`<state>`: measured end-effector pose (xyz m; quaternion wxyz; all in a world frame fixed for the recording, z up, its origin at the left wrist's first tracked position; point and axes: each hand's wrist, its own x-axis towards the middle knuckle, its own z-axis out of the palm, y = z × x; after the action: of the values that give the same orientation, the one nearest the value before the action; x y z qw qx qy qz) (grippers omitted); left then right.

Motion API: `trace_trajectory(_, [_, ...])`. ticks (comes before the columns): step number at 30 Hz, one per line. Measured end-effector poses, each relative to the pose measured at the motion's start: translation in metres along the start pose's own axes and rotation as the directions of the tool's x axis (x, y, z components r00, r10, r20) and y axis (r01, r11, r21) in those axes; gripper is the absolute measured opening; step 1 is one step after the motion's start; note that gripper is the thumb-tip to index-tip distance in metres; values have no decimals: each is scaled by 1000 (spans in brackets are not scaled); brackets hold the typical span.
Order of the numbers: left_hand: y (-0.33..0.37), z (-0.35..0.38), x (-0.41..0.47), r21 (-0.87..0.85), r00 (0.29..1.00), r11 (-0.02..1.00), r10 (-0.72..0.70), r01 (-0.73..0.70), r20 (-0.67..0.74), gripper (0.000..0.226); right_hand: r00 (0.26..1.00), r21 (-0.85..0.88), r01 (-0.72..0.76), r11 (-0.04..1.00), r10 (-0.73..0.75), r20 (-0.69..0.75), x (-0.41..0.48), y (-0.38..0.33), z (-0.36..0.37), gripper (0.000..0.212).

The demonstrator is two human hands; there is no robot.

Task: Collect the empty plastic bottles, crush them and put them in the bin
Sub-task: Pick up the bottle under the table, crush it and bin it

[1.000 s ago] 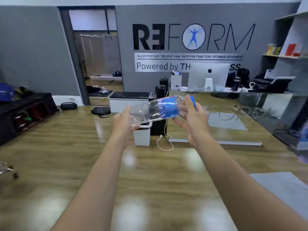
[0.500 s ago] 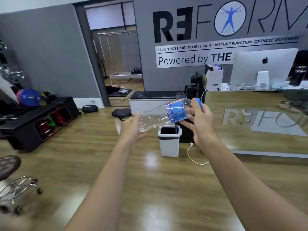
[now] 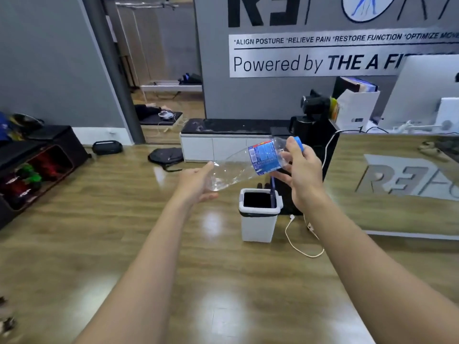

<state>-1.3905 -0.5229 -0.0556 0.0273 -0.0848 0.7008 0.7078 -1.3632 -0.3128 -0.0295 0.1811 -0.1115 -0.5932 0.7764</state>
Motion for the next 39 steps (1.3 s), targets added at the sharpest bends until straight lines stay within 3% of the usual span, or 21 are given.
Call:
trace_trajectory(10, [-12,58,248,113,967,986,-141,119,214,19,978,-176,44,983,-78,-194,205,79,39,22])
trace_trajectory(15, [-43,104,360,211,951,960,-230,186,206,16,968,-216,-32,976,-23,-248,312,139,46,17])
trace_trajectory(20, [-88,143,465,297,893,901,-388,316,229,21,939,-289,-159,944,54,-338,393,197,52,38])
trace_trajectory(26, [-181,184,583,419,800,813,-536,404,270,6,900,-369,-261,892,86,-428,472,296,54,19])
trace_trajectory(30, [-261,196,645,509,736,746,-615,429,282,12,843,-361,-389,848,169,-511,503,389,50,10])
trace_trajectory(33, [-314,210,683,540,707,722,-644,433,293,15,800,-371,-462,806,198,-567,521,456,42,15])
trace_trajectory(39, [-404,239,735,667,646,636,-704,389,294,29,646,-251,-632,734,319,-693,566,581,21,16])
